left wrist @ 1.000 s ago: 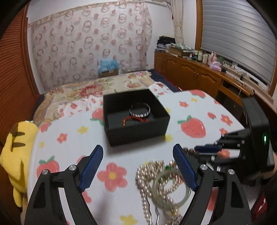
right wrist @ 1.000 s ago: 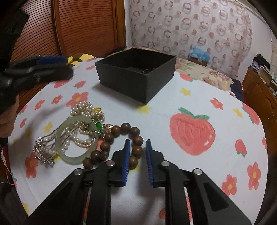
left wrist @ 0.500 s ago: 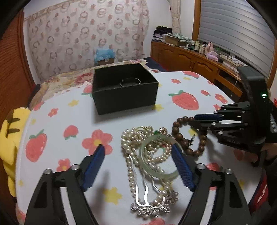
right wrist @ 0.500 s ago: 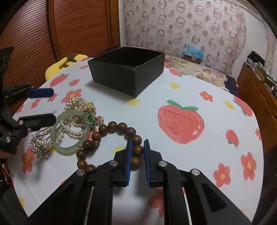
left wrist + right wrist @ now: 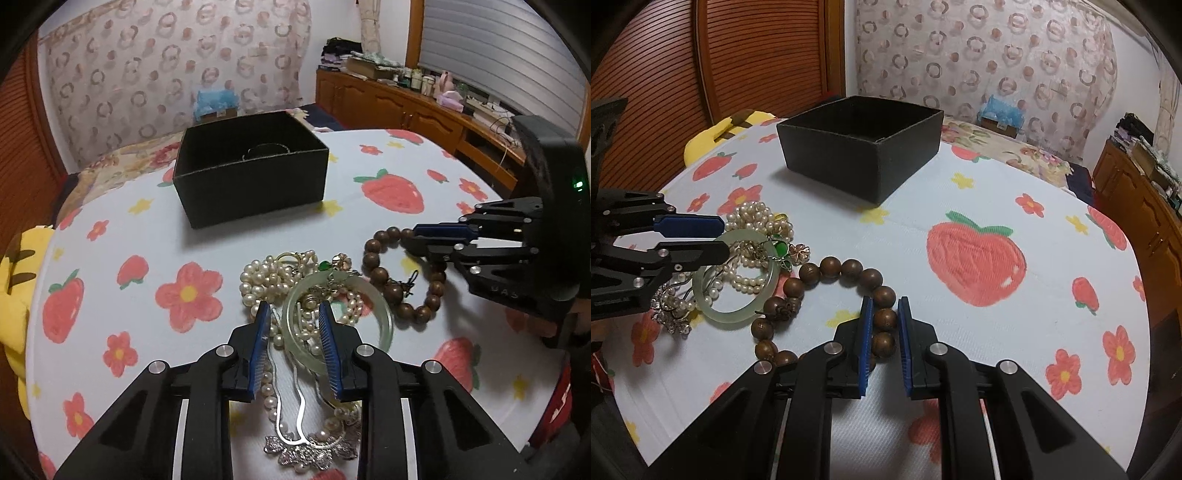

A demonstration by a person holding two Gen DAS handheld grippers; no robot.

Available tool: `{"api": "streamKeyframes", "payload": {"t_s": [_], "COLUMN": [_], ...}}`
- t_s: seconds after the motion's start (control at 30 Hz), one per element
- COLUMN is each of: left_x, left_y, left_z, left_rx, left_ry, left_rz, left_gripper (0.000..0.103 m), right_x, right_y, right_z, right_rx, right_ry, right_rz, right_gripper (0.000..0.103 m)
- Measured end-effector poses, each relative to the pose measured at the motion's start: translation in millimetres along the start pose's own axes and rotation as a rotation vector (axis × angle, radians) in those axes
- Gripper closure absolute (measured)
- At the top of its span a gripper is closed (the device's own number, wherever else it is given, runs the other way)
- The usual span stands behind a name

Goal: Organize jewelry
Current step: 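Move the left gripper to the pale jade bangle and close on it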

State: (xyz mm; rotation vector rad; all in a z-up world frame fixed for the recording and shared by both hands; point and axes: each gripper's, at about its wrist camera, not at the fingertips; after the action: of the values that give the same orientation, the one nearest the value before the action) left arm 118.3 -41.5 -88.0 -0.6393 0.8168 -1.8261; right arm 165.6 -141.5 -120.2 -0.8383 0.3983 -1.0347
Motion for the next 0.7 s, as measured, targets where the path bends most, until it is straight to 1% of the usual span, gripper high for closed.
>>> {"api": "streamKeyframes", "payload": {"t_s": [0.1, 0.17, 0.2, 0.37, 0.5, 0.6, 0.7], "left_x": [0.0, -1.1, -1.9, -3.5, -2.5, -0.1, 1.3], "left_y": [3.9, 5.7, 7.5, 6.7, -6.7, -18.5, -28.7], "left_z": [1.6, 3.4, 4.4, 4.9, 2.4, 1.7, 2.9], "left_rx": [-0.001, -0.001, -0.006, 0.004, 0.048, 0.086, 0.115], "left_ry": [0.004, 0.001, 0.0, -0.003, -0.01, -0.005, -0.008], "left_rz": [-0.006, -0.009, -0.007, -0.023, -0.033, -0.022, -0.028], "left_gripper": [0.078, 0.083, 0.088, 0.091, 0.095, 0.096, 0.096], "right_x": [0.3, 0.5, 0.2, 0.1, -0.1, 0.1, 0.2], "right_y": [0.3, 0.6, 0.7, -0.5, -0.5, -0.5, -0.6], "right_z": [0.4, 0.7, 0.6, -0.3, -0.3, -0.4, -0.4], "right_rx": [0.0, 0.0, 0.0, 0.001, 0.0, 0.001, 0.001], "right_ry": [-0.003, 0.0, 0.001, 0.002, 0.002, 0.003, 0.003], "right_rz": [-0.003, 0.0, 0.002, 0.003, 0.003, 0.003, 0.003], "right_gripper": [0.088, 0.088, 0.088, 0.088, 0.088, 0.087, 0.087]}}
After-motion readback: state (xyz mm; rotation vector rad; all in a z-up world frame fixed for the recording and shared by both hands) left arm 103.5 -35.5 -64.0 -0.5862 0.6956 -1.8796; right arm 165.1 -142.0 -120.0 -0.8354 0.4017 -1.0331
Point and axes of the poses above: each gripper's, at about its wrist camera, not at the fingertips, and y roughly the way its jaws point, x to its right, z to its top, and after that the axes turned 4 degrees about -z, right-handed
